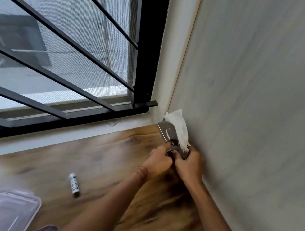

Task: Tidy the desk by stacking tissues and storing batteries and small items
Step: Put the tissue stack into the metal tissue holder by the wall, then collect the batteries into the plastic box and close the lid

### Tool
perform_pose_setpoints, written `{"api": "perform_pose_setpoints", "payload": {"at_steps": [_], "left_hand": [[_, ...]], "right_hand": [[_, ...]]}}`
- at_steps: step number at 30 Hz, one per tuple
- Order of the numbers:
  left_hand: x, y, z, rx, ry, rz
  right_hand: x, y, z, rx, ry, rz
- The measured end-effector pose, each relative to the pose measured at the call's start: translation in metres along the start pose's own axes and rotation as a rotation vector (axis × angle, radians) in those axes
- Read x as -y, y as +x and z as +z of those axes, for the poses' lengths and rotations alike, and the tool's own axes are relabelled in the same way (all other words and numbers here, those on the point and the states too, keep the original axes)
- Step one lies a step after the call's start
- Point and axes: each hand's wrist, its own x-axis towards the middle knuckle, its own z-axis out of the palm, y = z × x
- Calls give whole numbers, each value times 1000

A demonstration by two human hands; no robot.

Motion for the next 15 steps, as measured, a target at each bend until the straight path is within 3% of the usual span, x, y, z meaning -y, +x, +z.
{"api": "perform_pose_setpoints", "payload": {"at_steps": [11, 15], "left_hand": [[-14, -56, -19, -24, 228, 38], [-17, -101, -32, -115, 249, 71]], "right_hand": [[22, -24, -18, -39, 48, -44], [43, -58, -34, -94, 126, -112]]}}
